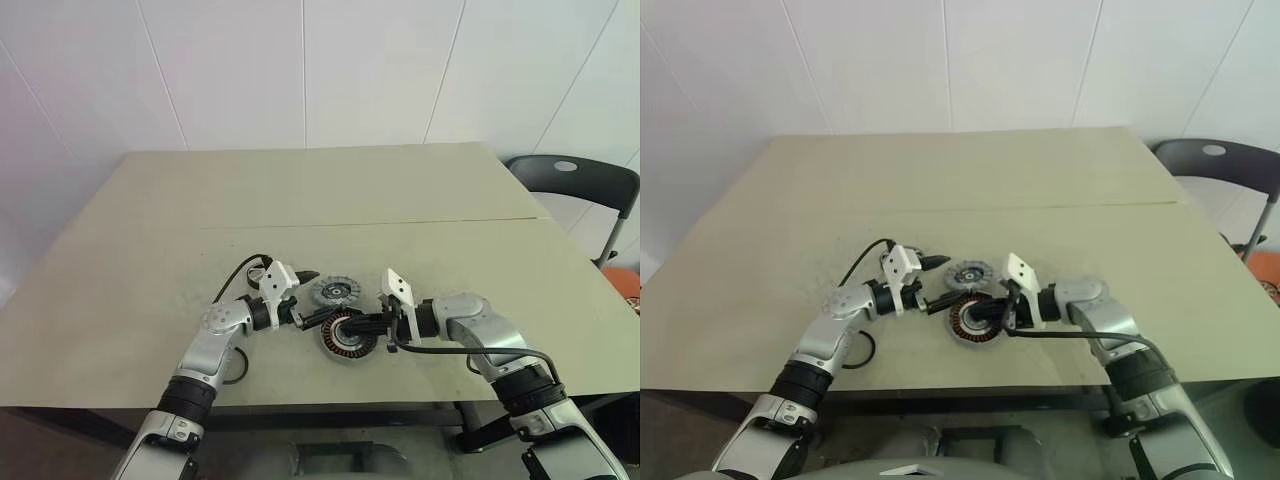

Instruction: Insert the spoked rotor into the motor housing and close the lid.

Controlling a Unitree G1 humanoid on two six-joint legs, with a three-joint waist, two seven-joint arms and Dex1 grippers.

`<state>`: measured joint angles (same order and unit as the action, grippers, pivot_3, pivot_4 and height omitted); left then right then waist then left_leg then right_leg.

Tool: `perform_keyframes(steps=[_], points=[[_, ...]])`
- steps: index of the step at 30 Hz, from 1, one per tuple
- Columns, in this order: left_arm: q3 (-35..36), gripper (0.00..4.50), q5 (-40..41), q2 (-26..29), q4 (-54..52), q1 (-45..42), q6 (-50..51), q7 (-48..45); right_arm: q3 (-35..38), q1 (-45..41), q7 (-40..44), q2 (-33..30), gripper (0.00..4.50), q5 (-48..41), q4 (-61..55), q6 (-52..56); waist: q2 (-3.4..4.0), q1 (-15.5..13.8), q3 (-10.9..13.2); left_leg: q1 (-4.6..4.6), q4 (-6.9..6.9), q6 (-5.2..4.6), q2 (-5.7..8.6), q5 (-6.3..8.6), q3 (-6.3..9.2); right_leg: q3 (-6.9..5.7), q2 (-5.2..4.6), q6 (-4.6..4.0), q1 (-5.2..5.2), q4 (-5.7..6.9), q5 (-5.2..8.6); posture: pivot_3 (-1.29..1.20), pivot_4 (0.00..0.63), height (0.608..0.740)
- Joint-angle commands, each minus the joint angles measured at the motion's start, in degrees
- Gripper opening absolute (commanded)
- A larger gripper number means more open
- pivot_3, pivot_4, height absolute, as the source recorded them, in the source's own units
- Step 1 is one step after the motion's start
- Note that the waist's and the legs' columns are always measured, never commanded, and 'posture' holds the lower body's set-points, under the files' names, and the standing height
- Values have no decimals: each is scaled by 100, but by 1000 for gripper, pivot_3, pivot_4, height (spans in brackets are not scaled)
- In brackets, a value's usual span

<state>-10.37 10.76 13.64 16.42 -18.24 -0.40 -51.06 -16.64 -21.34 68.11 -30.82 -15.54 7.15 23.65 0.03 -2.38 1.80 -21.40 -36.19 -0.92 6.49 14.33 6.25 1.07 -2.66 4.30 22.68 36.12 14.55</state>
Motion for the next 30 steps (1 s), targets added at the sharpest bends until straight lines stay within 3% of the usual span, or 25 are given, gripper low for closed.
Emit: perform_keyframes(steps=[1,10,14,20,30], points=[[63,4500,57,22,-158,-50,-33,3,-375,64,137,-332,46,534,320,-99,-1,0,-1,4,-1,1,0,1,0,-1,0,0,-5,0,0,0,0,740],[30,4500,45,7,-147,-55,-39,-10,146,-70,-109,25,46,110,507,-40,-5,-2,-2,21,-13,10,-1,6,2,-3,0,-13,-30,1,10,0,0,740],[29,4500,45,12,-138,-67,-36,-26,85,-190,-462,22,46,517,860,-252,-4,1,-3,20,-10,10,-1,6,2,-2,1,-1,-26,2,2,0,0,740],[24,4500,29,20,-124,-70,-46,-31,-157,-54,-94,-223,46,582,736,-176,-4,-6,-3,27,-13,11,-2,6,2,-3,1,-17,-34,3,12,0,0,740],[2,4500,-3,25,-87,-68,-51,-29,482,-19,-35,191,46,-356,210,194,-6,0,-3,3,-4,-1,-2,-1,2,-2,1,0,-4,1,0,0,0,740]])
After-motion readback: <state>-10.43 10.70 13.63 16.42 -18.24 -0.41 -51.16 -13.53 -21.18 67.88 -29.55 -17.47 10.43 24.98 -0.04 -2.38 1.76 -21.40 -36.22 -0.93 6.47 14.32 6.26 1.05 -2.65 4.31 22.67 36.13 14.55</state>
